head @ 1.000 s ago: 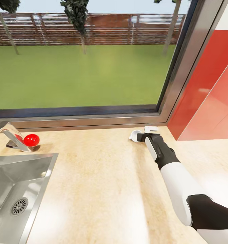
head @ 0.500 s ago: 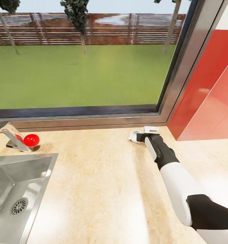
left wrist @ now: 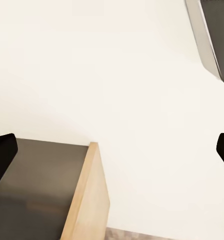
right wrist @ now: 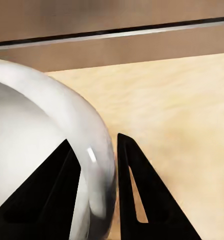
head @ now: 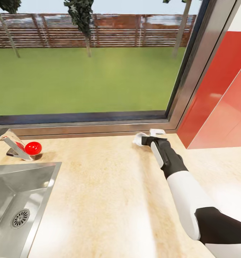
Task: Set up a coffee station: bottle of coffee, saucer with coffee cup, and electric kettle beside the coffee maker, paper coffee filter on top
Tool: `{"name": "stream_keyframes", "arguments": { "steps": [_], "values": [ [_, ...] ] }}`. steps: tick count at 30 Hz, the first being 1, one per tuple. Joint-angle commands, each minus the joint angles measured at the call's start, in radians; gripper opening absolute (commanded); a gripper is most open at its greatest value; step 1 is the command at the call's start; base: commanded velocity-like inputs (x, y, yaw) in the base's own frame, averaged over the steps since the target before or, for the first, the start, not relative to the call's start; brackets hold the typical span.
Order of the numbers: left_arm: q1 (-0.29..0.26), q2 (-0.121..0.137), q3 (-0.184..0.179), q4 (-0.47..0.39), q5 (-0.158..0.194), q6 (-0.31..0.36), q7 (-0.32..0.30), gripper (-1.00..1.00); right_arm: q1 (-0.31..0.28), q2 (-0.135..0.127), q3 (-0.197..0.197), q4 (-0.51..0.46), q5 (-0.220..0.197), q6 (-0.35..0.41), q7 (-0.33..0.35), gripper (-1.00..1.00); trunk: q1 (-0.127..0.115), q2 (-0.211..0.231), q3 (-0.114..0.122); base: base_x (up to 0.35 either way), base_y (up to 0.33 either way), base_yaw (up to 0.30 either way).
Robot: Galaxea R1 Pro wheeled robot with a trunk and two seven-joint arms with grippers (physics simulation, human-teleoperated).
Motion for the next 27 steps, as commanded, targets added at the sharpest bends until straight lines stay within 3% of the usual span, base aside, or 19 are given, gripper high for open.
{"name": "stream_keyframes", "arguments": {
  "steps": [1,6,10,13,27],
  "values": [
    [0.0,0.001,0.008,-0.001,-0.011,-0.003,0.002,1.0,-0.001,0.003,0.003,-0.008,-0.01,0.004,-0.008,-1.0,0.001,-0.002,-0.001,0.0,0.0,0.0],
    [-0.001,0.002,0.008,-0.003,-0.012,-0.006,0.004,1.0,-0.001,0.029,0.003,-0.031,-0.01,0.011,-0.008,-1.0,0.001,-0.002,-0.001,0.0,0.0,0.0],
    [0.0,0.003,0.01,-0.005,-0.011,-0.013,0.004,1.0,-0.001,0.042,0.004,-0.11,-0.011,0.098,-0.008,-1.0,0.001,-0.002,-0.001,-0.004,0.0,0.0],
    [0.0,0.005,0.013,-0.007,-0.01,-0.014,0.004,1.0,-0.001,0.047,0.004,-0.145,-0.012,0.113,-0.008,-1.0,0.001,-0.002,-0.001,-0.084,0.0,0.0],
    [-0.004,0.006,0.019,-0.012,-0.007,-0.014,0.004,1.0,0.001,0.048,0.007,-0.157,-0.047,0.12,-0.008,-1.0,0.001,-0.002,-0.001,-0.308,0.011,0.0]
  ]
}}
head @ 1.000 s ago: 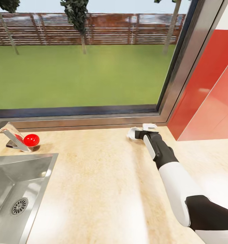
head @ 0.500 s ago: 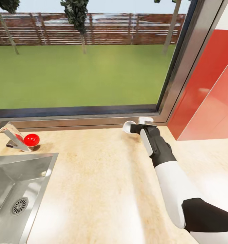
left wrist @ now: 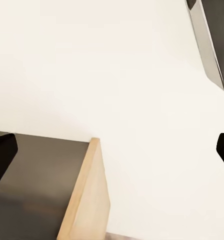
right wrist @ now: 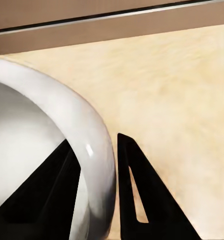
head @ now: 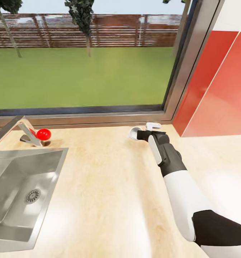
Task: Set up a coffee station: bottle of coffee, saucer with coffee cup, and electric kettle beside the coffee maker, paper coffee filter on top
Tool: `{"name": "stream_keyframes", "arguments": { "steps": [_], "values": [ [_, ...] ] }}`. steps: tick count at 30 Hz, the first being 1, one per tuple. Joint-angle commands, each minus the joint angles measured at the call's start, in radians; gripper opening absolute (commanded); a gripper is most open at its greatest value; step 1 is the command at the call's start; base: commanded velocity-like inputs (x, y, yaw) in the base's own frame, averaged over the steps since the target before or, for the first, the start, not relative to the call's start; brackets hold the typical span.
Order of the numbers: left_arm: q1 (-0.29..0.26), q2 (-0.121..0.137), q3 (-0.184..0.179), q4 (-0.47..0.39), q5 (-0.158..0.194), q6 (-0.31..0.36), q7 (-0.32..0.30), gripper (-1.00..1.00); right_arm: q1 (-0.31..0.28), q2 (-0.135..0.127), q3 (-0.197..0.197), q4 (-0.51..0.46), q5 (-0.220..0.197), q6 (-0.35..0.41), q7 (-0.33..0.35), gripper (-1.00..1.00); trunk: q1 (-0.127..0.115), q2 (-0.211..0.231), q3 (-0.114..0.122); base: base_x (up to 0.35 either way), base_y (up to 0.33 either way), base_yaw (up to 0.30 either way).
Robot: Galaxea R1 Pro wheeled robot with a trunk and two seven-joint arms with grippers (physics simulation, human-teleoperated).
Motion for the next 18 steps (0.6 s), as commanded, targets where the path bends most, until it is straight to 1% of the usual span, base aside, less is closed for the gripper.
{"name": "stream_keyframes", "arguments": {
  "steps": [1,11,18],
  "values": [
    [0.0,0.0,0.007,-0.001,-0.011,-0.003,0.002,1.0,-0.001,0.0,0.001,-0.001,-0.011,0.003,-0.009,-1.0,0.0,-0.002,-0.002,-0.337,0.09,0.0],
    [0.002,-0.001,0.007,-0.001,-0.011,0.0,0.002,1.0,-0.001,0.0,0.002,0.0,-0.011,0.003,-0.009,-1.0,0.0,-0.002,-0.001,-0.335,0.143,0.013],
    [0.003,-0.001,0.007,-0.001,-0.011,0.001,0.002,1.0,-0.001,0.0,0.002,0.001,-0.011,0.003,-0.009,-1.0,0.0,-0.002,0.003,-0.333,0.159,0.2]
  ]
}}
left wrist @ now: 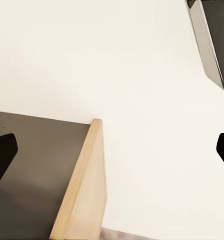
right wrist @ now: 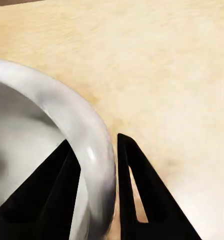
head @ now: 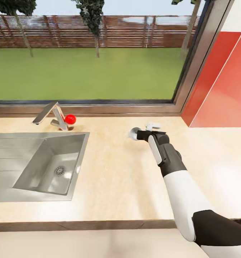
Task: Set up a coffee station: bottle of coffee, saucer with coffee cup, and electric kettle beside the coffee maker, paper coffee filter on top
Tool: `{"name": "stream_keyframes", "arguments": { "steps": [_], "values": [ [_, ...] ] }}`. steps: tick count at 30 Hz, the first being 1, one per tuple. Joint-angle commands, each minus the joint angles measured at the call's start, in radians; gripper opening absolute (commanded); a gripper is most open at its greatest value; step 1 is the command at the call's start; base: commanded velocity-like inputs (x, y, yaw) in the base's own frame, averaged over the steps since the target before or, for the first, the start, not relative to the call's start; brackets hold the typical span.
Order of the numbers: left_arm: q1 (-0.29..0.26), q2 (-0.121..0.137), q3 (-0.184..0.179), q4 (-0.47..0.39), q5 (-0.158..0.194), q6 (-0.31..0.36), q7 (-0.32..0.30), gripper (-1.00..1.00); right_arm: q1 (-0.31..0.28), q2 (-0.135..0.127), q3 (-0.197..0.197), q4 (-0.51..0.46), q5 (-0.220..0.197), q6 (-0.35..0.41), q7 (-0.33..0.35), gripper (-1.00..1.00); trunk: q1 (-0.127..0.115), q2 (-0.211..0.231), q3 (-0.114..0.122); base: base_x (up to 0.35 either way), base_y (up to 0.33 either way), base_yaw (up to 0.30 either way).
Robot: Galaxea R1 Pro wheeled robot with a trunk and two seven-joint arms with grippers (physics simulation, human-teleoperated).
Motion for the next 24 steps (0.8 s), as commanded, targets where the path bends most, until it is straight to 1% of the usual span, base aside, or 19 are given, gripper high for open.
{"name": "stream_keyframes", "arguments": {
  "steps": [1,8,11,19,21,24],
  "values": [
    [0.0,0.0,0.007,0.0,-0.011,-0.003,0.002,1.0,-0.001,0.0,0.001,-0.001,-0.011,0.003,-0.009,-1.0,0.0,-0.002,-0.001,-0.333,0.159,0.227],
    [0.001,-0.001,0.007,0.0,-0.011,-0.001,0.002,1.0,-0.001,0.0,0.001,-0.001,-0.011,0.003,-0.009,-1.0,0.0,-0.002,0.005,-0.327,0.135,0.229],
    [0.001,-0.002,0.007,0.0,-0.011,-0.001,0.002,1.0,-0.001,0.0,0.001,-0.002,-0.011,0.003,-0.009,-1.0,0.0,-0.002,0.006,-0.332,0.02,0.073],
    [-0.001,0.0,0.007,0.0,-0.011,0.002,0.003,1.0,-0.001,0.0,0.001,-0.002,-0.011,0.003,-0.009,-1.0,0.0,-0.002,0.006,-0.33,0.002,0.006],
    [-0.001,0.0,0.007,0.0,-0.011,0.002,0.003,1.0,-0.001,0.0,0.001,-0.002,-0.011,0.003,-0.009,-1.0,0.0,-0.002,0.006,-0.226,0.0,0.095],
    [-0.001,0.0,0.007,0.0,-0.011,0.001,0.004,1.0,0.0,0.0,0.001,-0.002,-0.011,0.003,-0.009,-1.0,0.0,-0.002,0.008,-0.069,0.0,0.233]
  ]
}}
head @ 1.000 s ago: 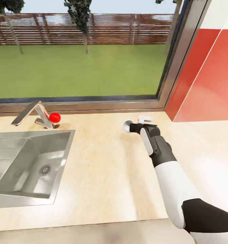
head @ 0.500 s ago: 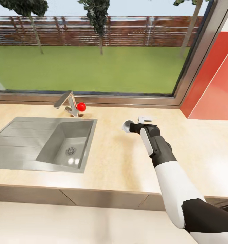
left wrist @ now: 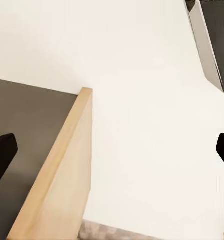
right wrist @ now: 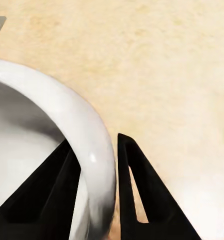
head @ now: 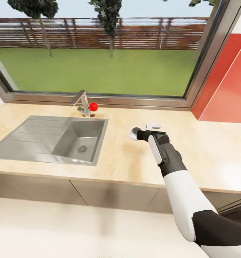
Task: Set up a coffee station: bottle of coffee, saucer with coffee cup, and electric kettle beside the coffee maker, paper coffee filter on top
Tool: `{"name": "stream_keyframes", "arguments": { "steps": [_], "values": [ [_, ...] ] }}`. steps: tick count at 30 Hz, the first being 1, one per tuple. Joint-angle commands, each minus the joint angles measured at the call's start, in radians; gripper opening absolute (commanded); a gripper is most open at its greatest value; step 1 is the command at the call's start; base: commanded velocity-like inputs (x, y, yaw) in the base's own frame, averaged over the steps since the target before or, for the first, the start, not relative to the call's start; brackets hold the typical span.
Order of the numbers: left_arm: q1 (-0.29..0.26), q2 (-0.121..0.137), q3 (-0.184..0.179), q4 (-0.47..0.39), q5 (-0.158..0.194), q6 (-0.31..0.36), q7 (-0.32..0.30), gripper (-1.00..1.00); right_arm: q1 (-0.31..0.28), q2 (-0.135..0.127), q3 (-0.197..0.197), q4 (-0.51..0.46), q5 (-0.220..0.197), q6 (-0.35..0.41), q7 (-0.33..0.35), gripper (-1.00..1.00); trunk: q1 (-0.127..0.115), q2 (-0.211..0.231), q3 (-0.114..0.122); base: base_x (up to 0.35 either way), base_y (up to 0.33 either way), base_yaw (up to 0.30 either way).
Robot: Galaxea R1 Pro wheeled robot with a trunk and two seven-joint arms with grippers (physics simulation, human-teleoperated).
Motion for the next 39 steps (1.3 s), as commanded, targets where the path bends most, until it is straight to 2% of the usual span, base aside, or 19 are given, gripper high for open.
{"name": "stream_keyframes", "arguments": {
  "steps": [1,16,19,21,22,29,32,39],
  "values": [
    [0.0,0.0,0.007,-0.001,-0.01,-0.003,0.002,1.0,-0.001,0.0,0.001,-0.001,-0.011,0.003,-0.008,-1.0,0.001,-0.002,-0.001,-0.022,0.0,0.237],
    [0.0,-0.002,0.008,-0.001,-0.009,-0.009,0.002,1.0,0.001,0.0,0.002,0.0,-0.011,0.003,-0.008,-1.0,0.001,-0.002,0.015,-0.003,0.0,0.215],
    [-0.001,-0.002,0.009,-0.002,-0.008,-0.013,0.002,1.0,0.002,0.0,0.018,0.004,-0.011,0.003,-0.008,-1.0,0.001,-0.002,0.019,0.0,0.0,0.21],
    [-0.002,-0.003,0.009,-0.003,-0.007,-0.015,0.002,1.0,0.004,0.0,0.052,0.006,-0.01,0.002,-0.008,-1.0,0.001,-0.002,0.021,0.0,0.0,0.21],
    [-0.005,-0.002,0.009,-0.004,-0.006,-0.016,0.002,1.0,0.011,0.0,0.107,0.009,-0.01,0.0,-0.008,-1.0,0.001,-0.002,0.022,0.0,0.0,0.21],
    [-0.007,-0.004,0.009,-0.004,-0.006,-0.016,0.003,1.0,0.063,0.0,0.125,0.008,-0.01,-0.002,-0.007,-1.0,0.001,-0.002,0.03,0.0,0.0,0.21],
    [-0.007,-0.003,0.01,-0.004,-0.004,-0.015,0.003,1.0,0.075,0.0,0.19,-0.012,-0.009,-0.002,-0.007,-1.0,0.001,-0.002,0.034,0.0,0.0,0.21],
    [-0.008,-0.004,0.01,-0.005,0.013,-0.016,0.004,1.0,0.083,0.0,0.252,-0.019,-0.01,-0.002,-0.007,-1.0,0.001,-0.002,0.042,0.0,0.0,0.21]
  ]
}}
